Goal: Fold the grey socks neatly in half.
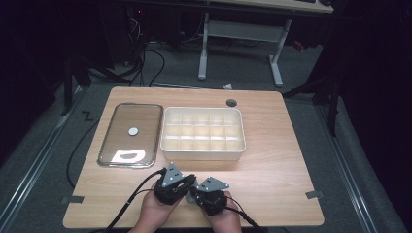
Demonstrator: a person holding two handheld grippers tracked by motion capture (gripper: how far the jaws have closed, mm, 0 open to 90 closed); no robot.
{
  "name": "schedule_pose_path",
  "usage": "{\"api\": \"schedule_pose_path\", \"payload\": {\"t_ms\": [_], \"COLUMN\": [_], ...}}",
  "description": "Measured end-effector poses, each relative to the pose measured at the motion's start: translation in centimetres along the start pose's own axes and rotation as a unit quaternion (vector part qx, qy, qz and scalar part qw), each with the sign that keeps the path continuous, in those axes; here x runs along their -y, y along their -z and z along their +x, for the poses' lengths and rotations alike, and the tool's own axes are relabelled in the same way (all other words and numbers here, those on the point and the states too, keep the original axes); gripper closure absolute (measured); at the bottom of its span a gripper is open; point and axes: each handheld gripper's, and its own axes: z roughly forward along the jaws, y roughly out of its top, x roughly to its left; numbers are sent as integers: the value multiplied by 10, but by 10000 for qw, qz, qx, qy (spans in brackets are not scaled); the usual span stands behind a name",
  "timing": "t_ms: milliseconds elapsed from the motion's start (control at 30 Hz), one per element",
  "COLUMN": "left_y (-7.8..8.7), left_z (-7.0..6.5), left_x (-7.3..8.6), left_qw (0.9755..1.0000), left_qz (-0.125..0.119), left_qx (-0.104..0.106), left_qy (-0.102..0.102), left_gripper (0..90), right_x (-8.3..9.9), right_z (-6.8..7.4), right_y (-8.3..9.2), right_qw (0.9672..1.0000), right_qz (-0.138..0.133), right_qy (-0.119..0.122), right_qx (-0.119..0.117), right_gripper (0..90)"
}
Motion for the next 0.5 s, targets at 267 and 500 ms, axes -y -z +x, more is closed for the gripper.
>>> {"api": "schedule_pose_path", "payload": {"t_ms": [267,500], "left_y": [-16,-20], "left_z": [-2,5], "left_x": [7,22], "left_qw": [9987,9974], "left_qz": [267,265], "left_qx": [-347,-611], "left_qy": [-253,-274], "left_gripper": [872,873], "right_x": [1,2], "right_z": [-1,-1], "right_y": [0,0], "right_qw": [10000,10000], "right_qz": [-22,-49], "right_qy": [-15,-13], "right_qx": [-26,-42], "right_gripper": [900,900]}}
